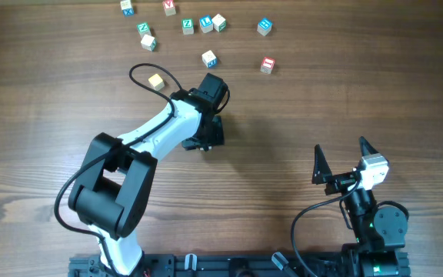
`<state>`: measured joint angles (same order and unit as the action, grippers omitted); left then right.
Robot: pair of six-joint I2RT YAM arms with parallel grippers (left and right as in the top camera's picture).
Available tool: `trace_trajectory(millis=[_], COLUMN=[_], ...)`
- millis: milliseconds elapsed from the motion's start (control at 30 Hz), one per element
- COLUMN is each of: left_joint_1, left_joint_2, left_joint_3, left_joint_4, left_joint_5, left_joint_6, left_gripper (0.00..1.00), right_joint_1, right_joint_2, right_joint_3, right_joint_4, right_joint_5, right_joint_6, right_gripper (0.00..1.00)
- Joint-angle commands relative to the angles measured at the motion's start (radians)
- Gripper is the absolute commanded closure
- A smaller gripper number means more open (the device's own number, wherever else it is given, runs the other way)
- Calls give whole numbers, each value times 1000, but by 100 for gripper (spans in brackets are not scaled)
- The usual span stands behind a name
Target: Form a tower
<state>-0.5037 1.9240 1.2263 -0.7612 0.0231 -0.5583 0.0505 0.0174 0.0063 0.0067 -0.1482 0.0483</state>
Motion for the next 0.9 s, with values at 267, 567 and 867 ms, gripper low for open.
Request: trace_trajectory(millis=[267, 567, 867], left_joint_1=[0, 0, 0], left_joint_2=[5, 5, 5], left_joint_3=[-11, -11, -11], left_joint_4=[3, 3, 3], left_joint_5=[-41, -43, -43], left_joint_6=[111, 193, 192], left_gripper=[78, 62, 6], right_joint_1=[2, 2, 2], right_joint_2=[-8, -8, -8], right_joint_3=[-1, -1, -1], right_joint_4=[3, 3, 3], right_joint_5=[11, 11, 11], right_joint_6=[6, 7, 6], right_gripper=[0, 0, 0])
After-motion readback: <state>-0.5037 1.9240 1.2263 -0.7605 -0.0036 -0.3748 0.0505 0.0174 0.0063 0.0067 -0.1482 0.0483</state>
